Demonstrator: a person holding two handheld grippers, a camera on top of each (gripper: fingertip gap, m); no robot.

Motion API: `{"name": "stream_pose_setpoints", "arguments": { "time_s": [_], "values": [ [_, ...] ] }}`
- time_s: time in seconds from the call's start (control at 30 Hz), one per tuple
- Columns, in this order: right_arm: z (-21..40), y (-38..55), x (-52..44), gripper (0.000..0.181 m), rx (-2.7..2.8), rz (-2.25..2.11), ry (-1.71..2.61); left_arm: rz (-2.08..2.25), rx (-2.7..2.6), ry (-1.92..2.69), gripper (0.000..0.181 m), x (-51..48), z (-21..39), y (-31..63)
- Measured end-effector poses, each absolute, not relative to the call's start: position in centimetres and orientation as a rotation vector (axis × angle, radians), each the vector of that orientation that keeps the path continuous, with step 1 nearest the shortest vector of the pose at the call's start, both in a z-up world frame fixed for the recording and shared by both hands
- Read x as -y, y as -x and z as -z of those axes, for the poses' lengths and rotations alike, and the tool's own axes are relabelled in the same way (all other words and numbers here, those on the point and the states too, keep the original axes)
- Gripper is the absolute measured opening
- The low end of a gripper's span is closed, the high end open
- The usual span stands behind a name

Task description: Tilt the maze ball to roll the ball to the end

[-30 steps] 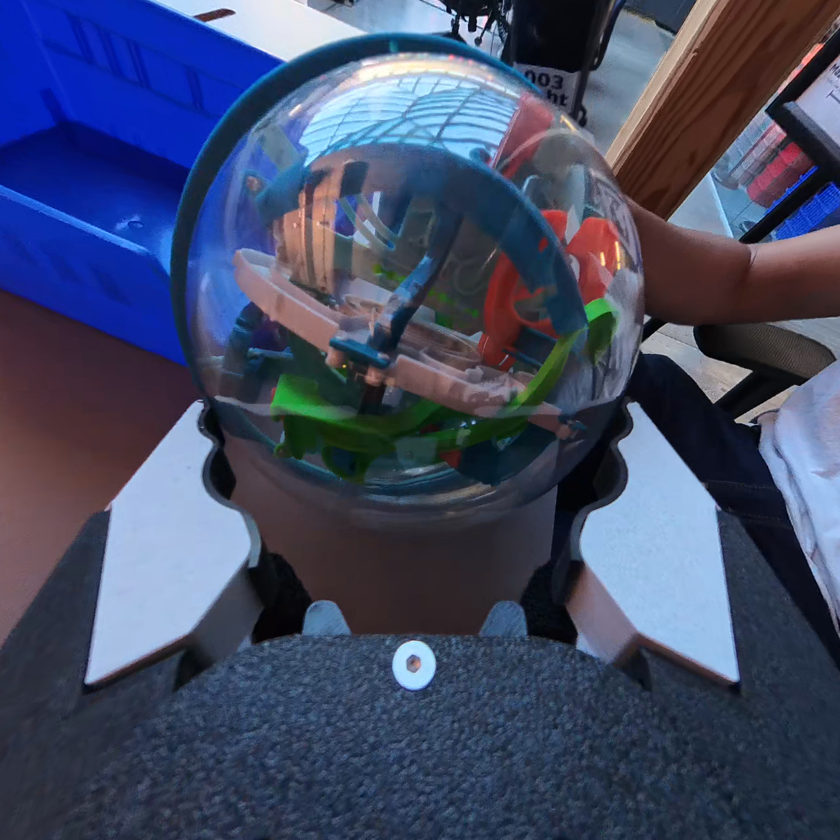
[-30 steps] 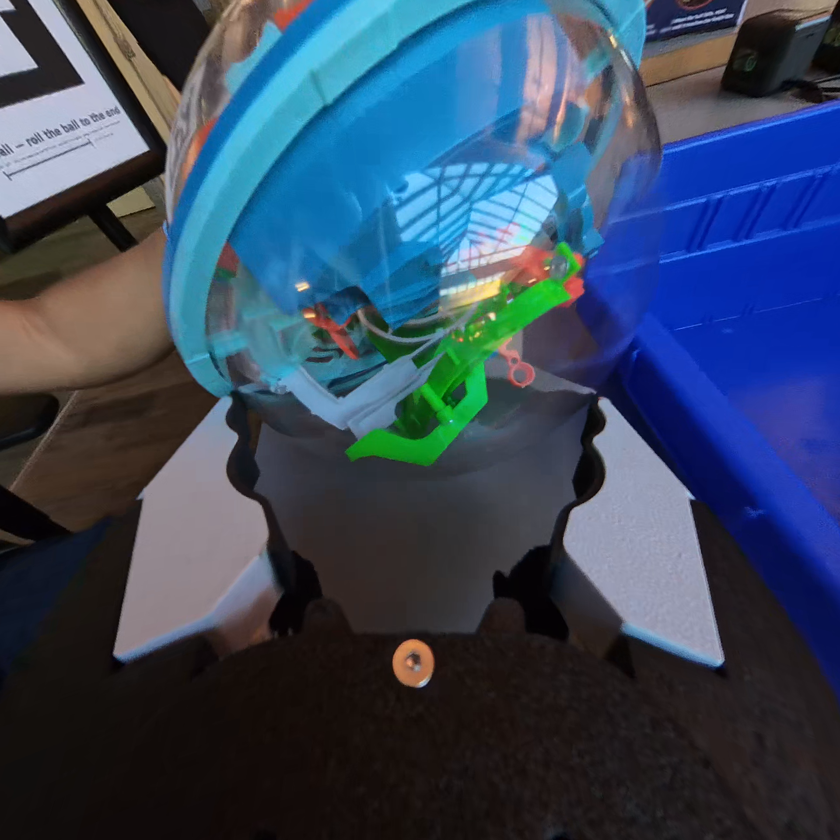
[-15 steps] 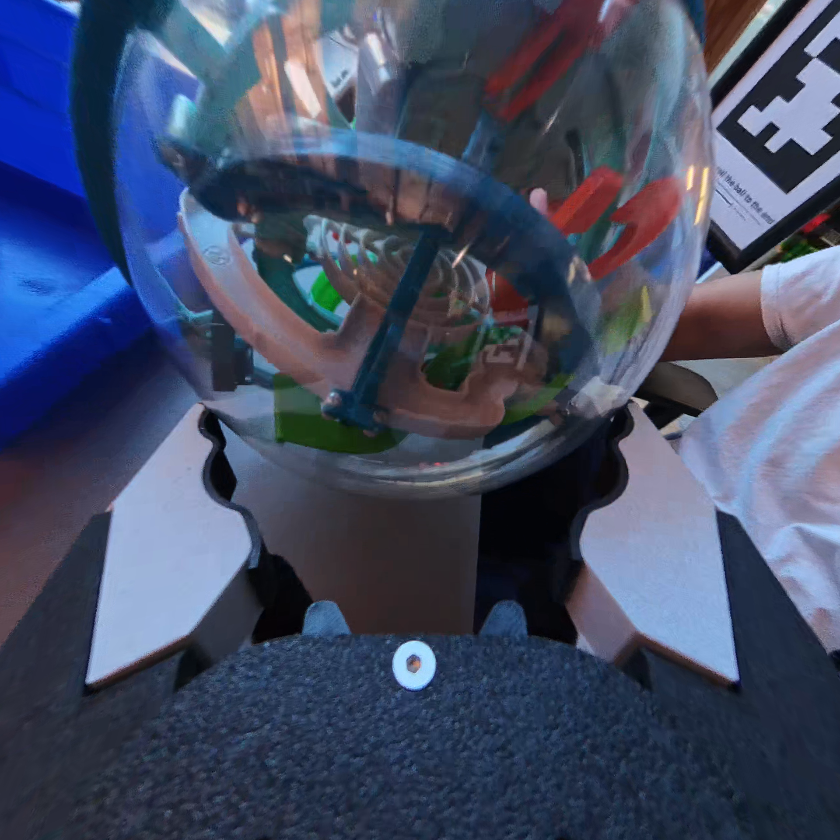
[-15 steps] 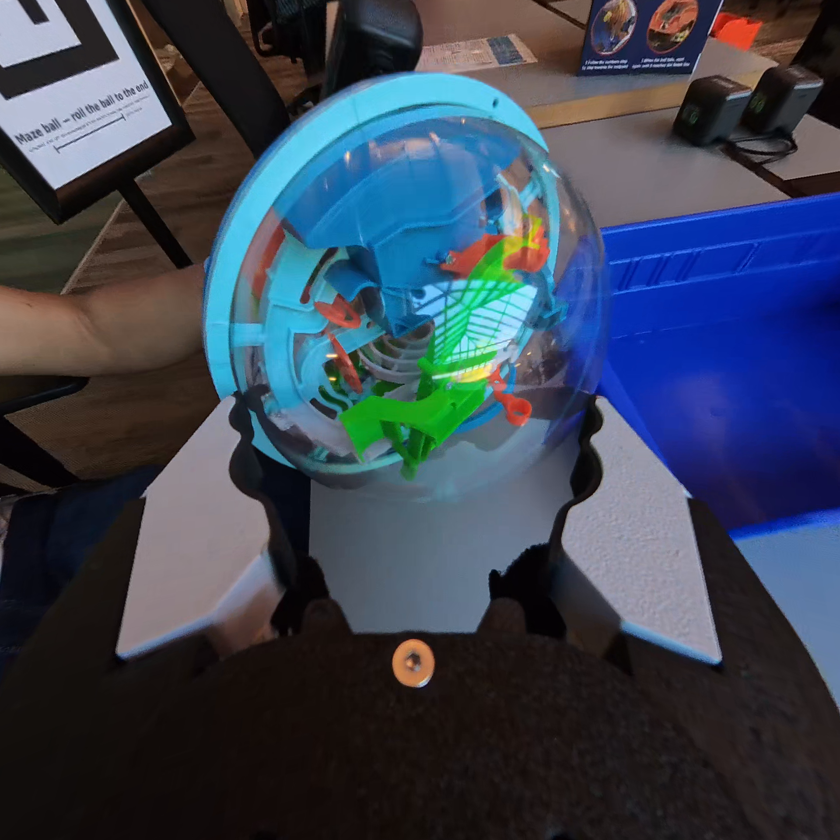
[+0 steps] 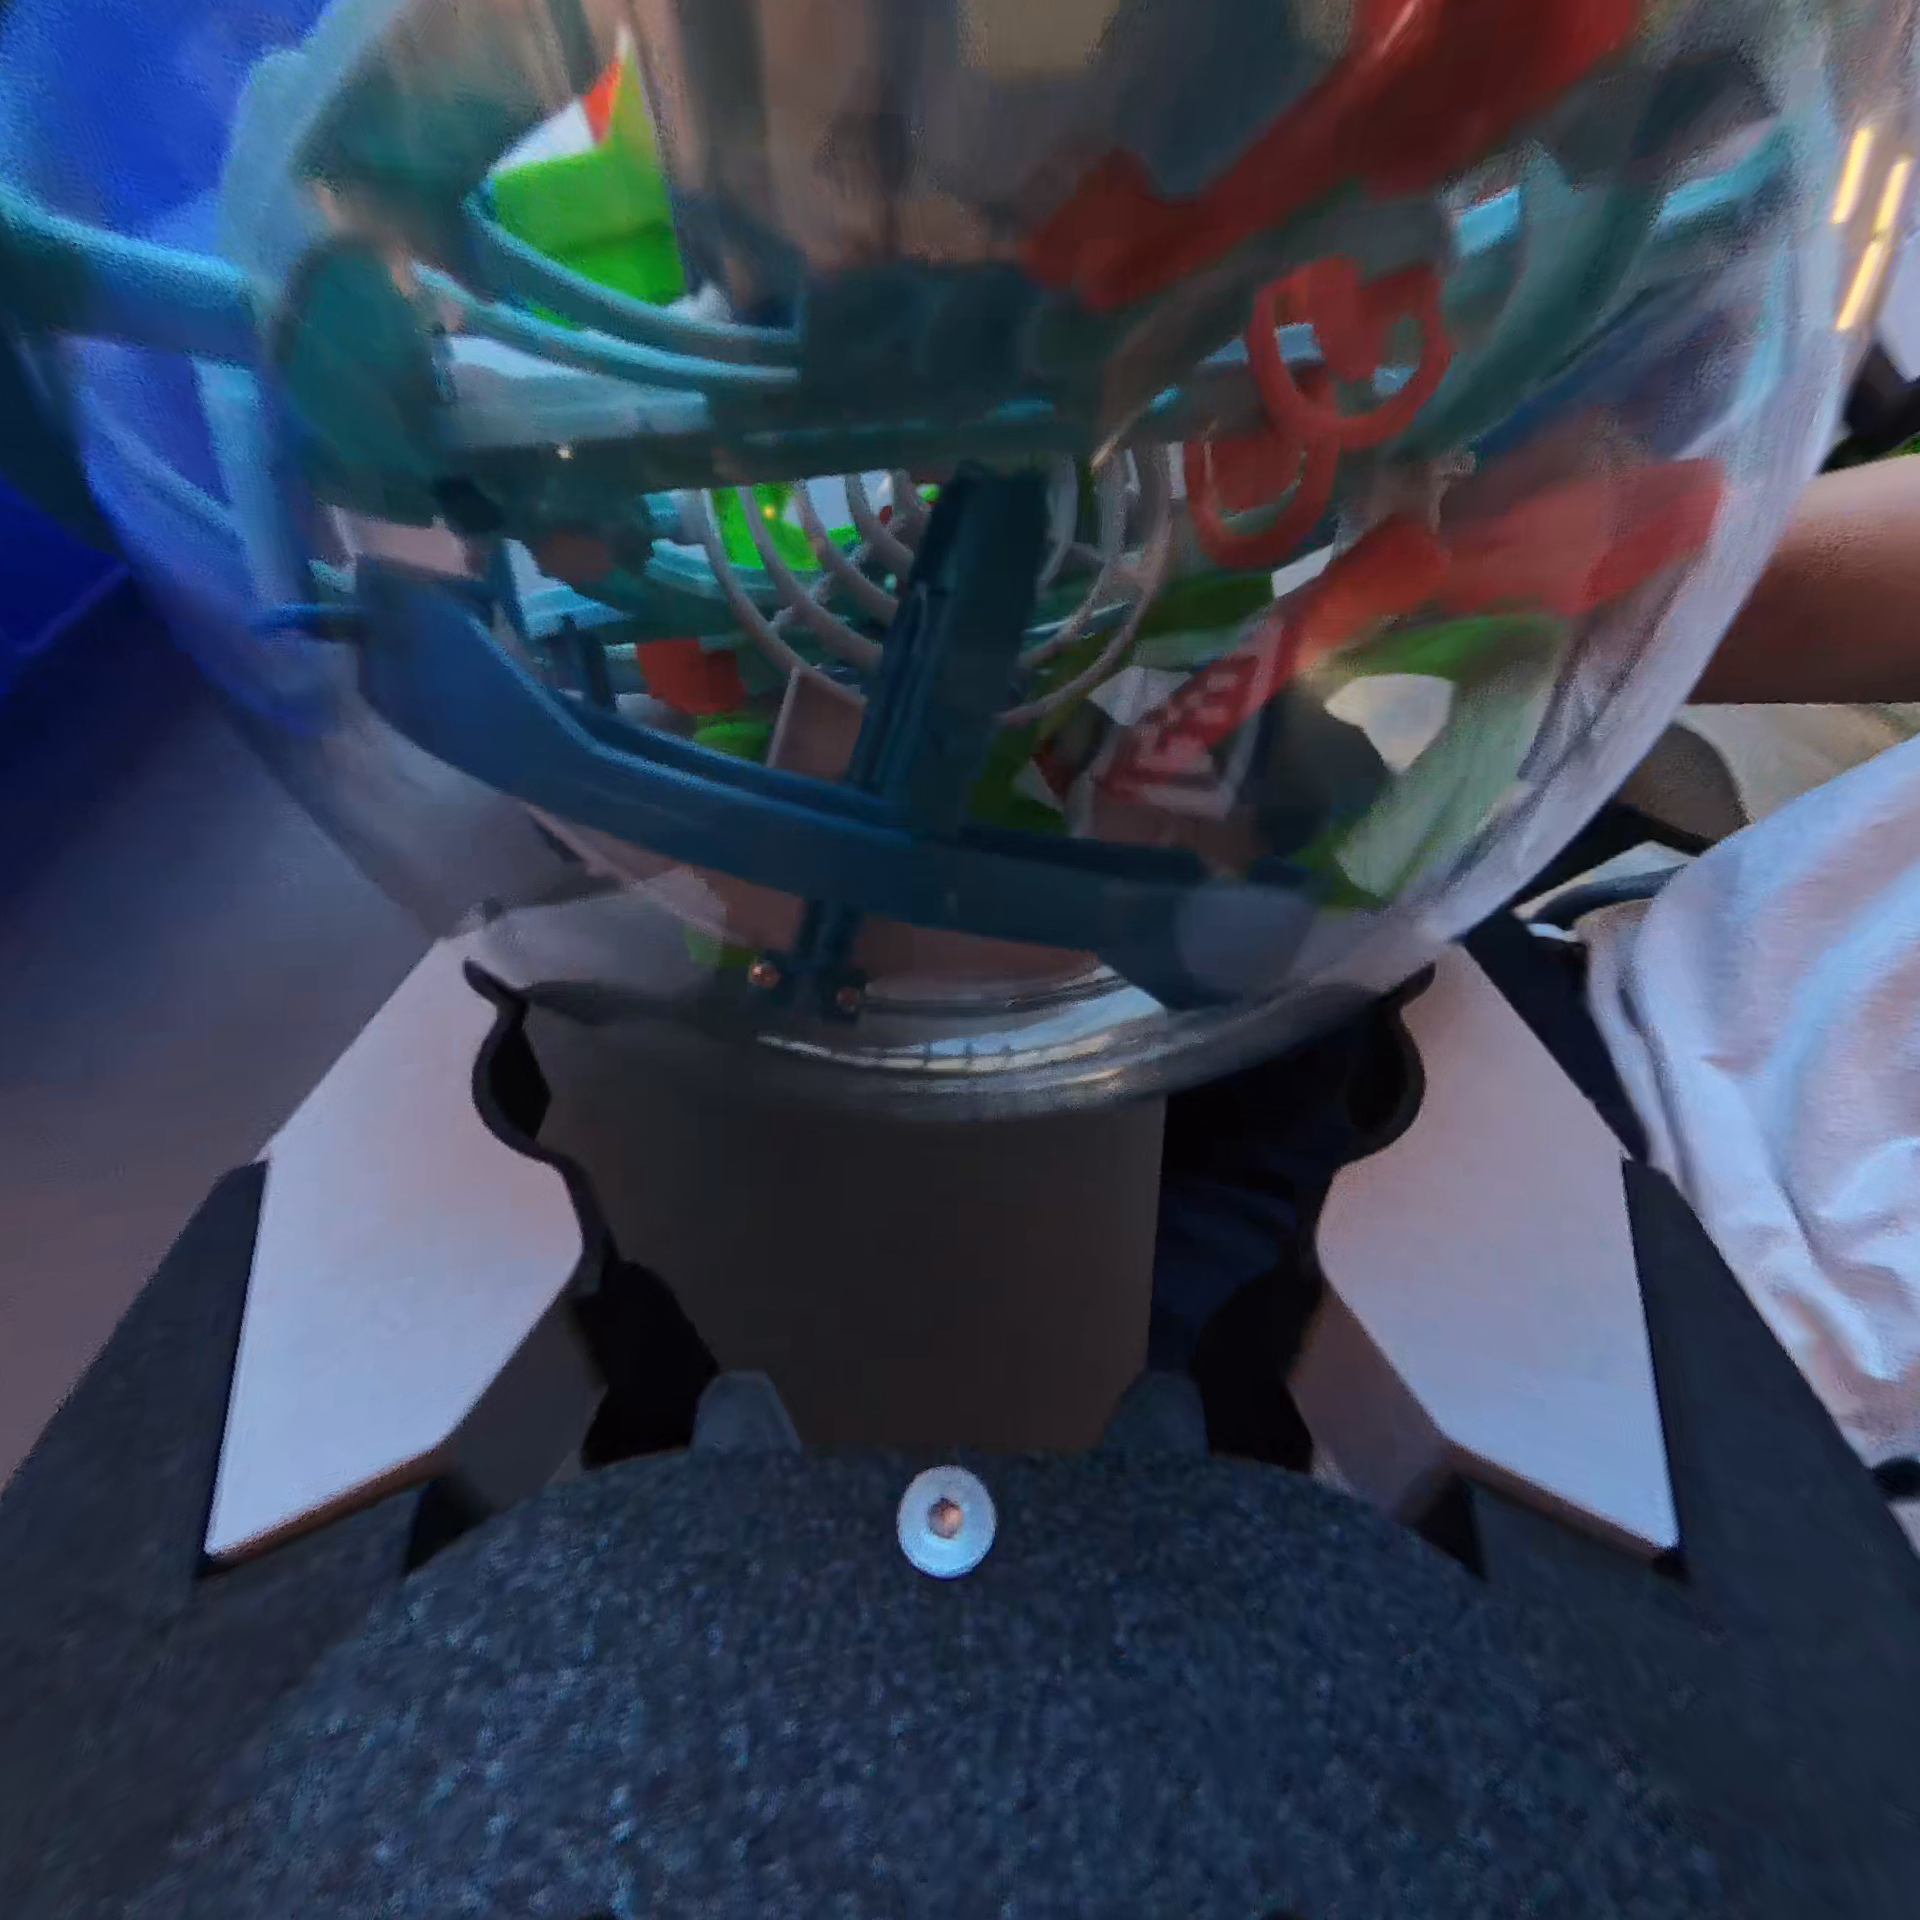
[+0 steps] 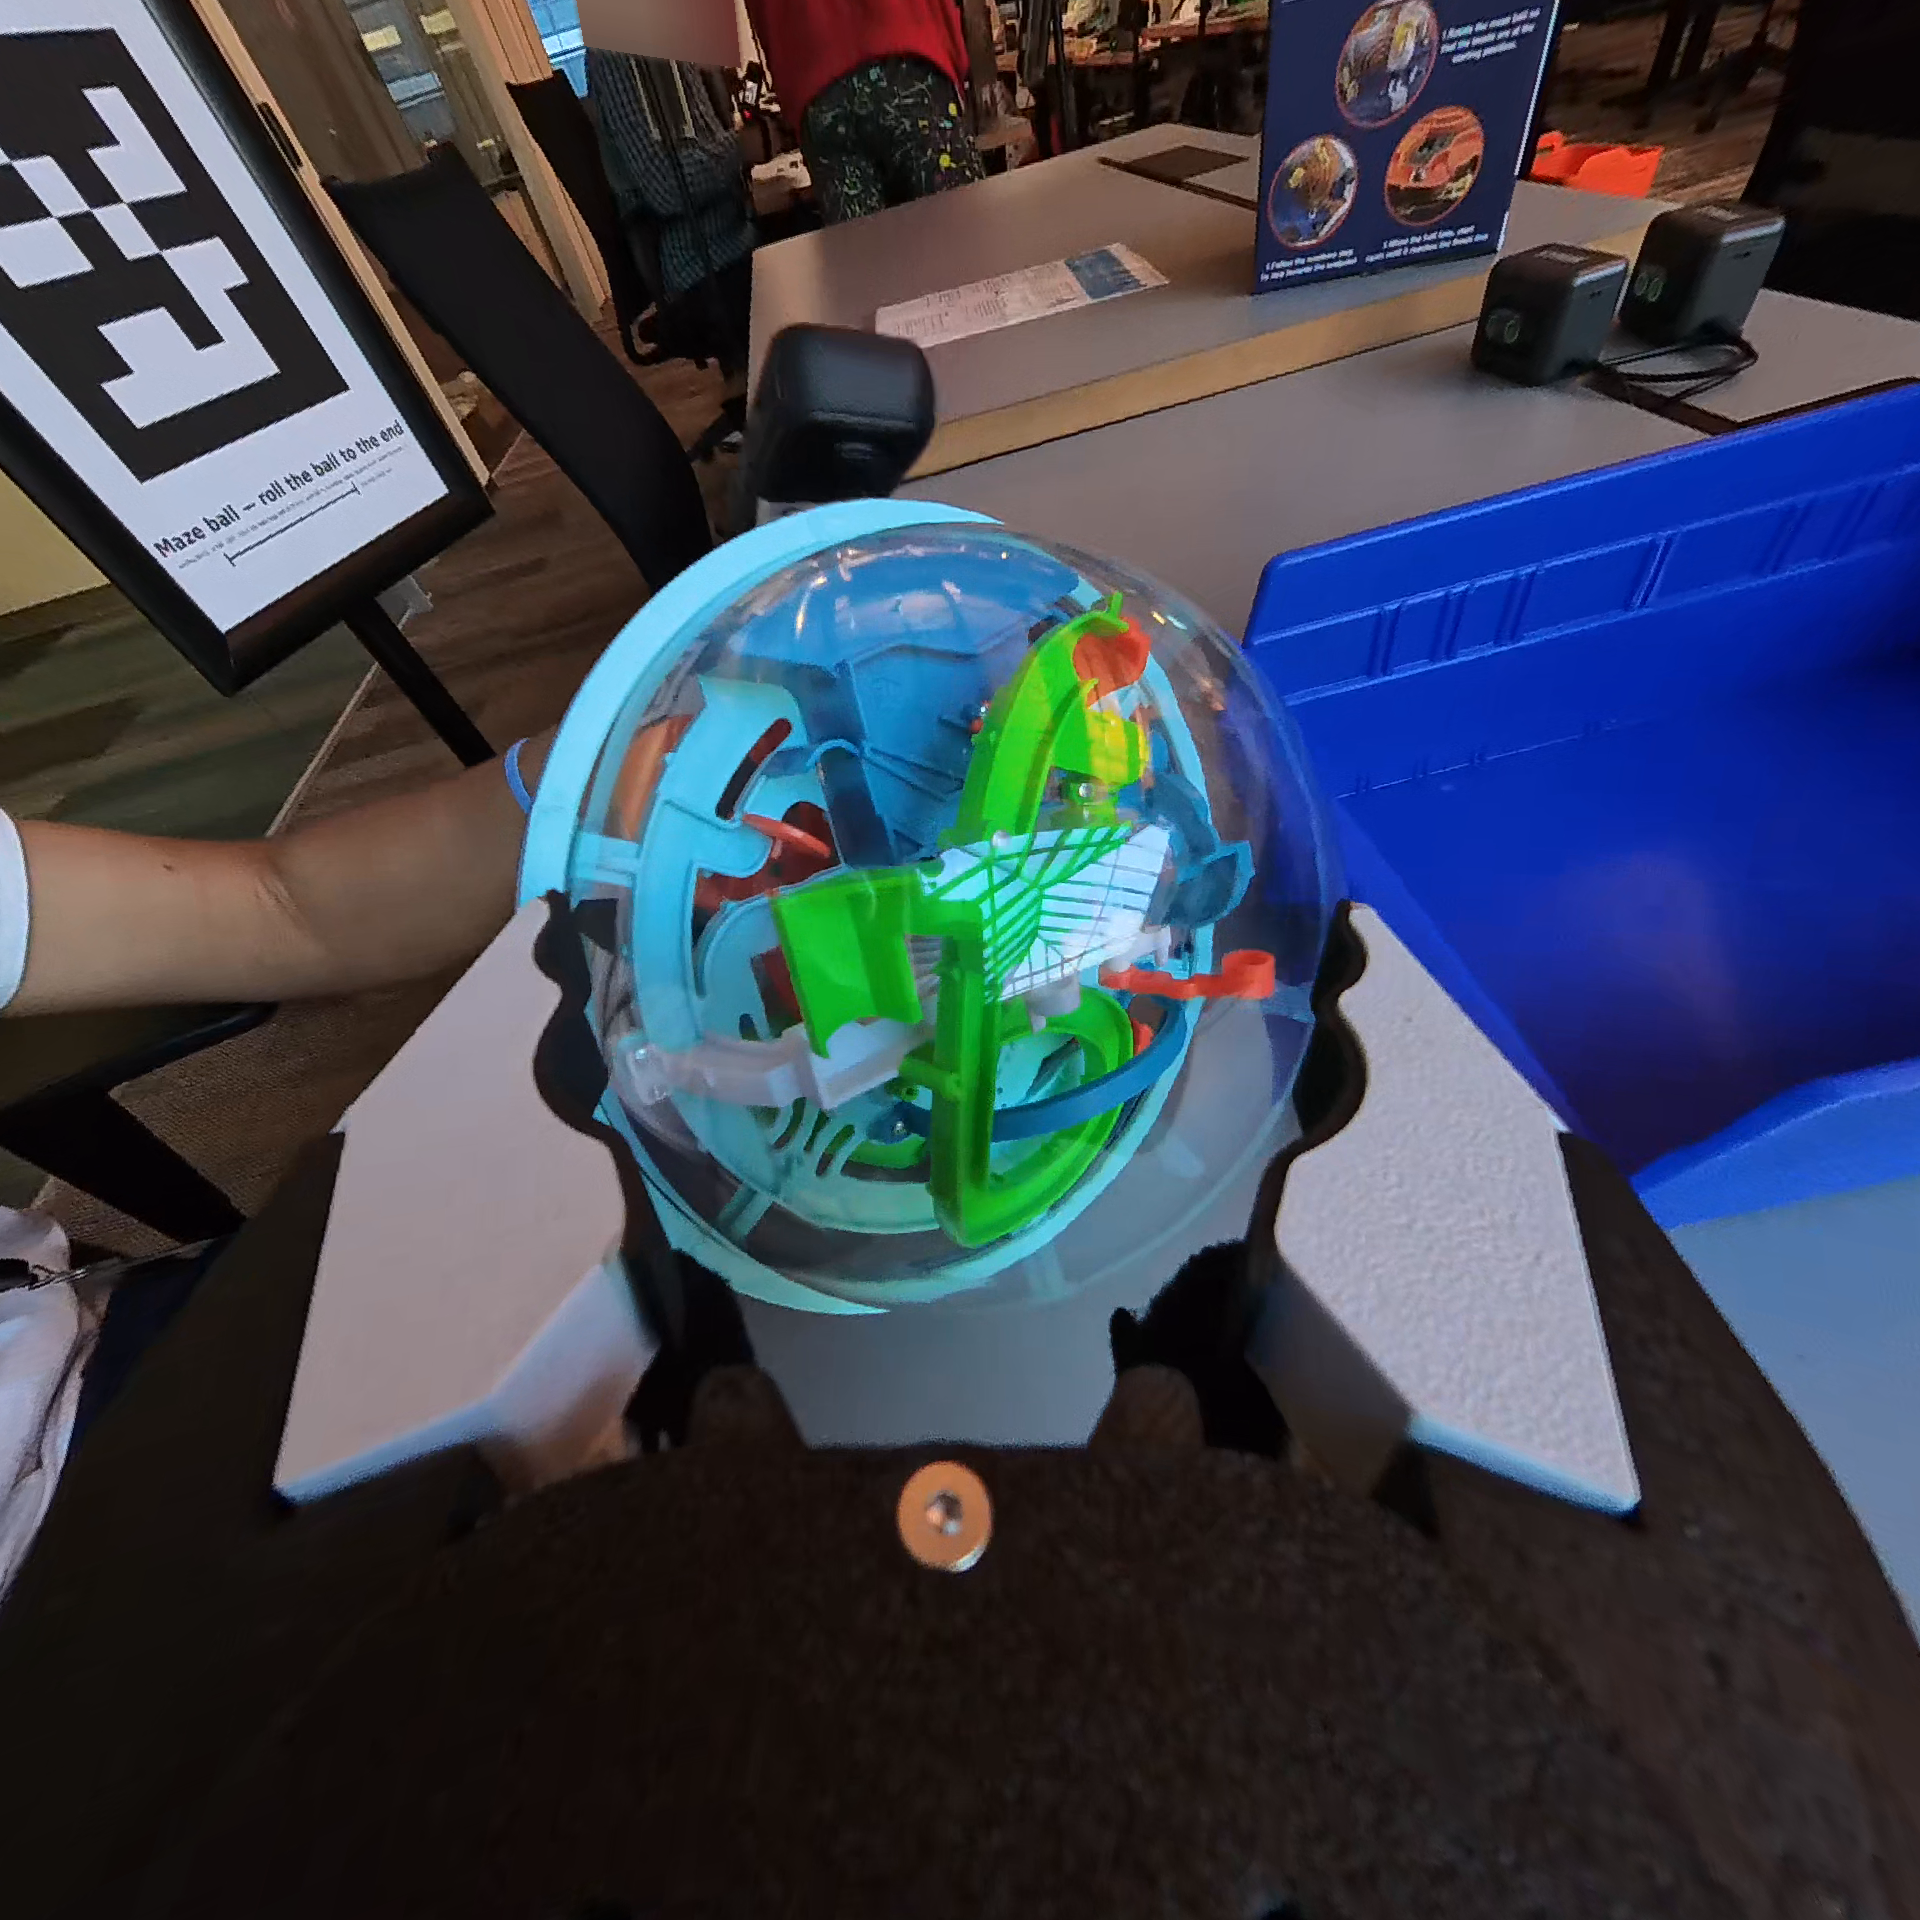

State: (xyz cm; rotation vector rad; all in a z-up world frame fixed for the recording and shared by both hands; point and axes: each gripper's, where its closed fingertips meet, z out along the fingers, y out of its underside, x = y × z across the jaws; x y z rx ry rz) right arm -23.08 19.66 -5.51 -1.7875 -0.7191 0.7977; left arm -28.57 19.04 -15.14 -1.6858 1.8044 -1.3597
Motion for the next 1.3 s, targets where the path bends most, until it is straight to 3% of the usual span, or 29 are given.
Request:
{"name": "stream_pose_setpoints", "arguments": {
  "time_s": [0.37,0.57,0.77,0.9,1.0,1.3],
  "values": [
    [4.6,25.5,-23.1,0.136,0.669,-0.911,1.741,1.001,-1.736,1.440,0.158,-23.4,6.5,31.0],
    [3.2,23.4,-22.6,0.137,0.587,-0.917,1.630,1.039,-1.865,1.575,0.159,-23.7,9.5,30.1],
    [9.8,21.2,-19.9,0.146,0.710,-0.668,1.768,1.276,-1.633,1.690,0.158,-24.7,9.7,29.9],
    [11.4,23.6,-20.2,0.145,0.713,-0.683,1.761,1.454,-1.527,1.792,0.157,-23.5,10.6,29.2],
    [11.4,23.4,-20.9,0.155,0.698,-0.539,1.752,1.554,-1.430,1.905,0.157,-21.4,11.6,28.1],
    [11.7,21.9,-18.9,0.154,0.944,-0.720,1.768,1.097,-1.747,1.783,0.159,-18.7,12.4,30.1]
  ]
}}
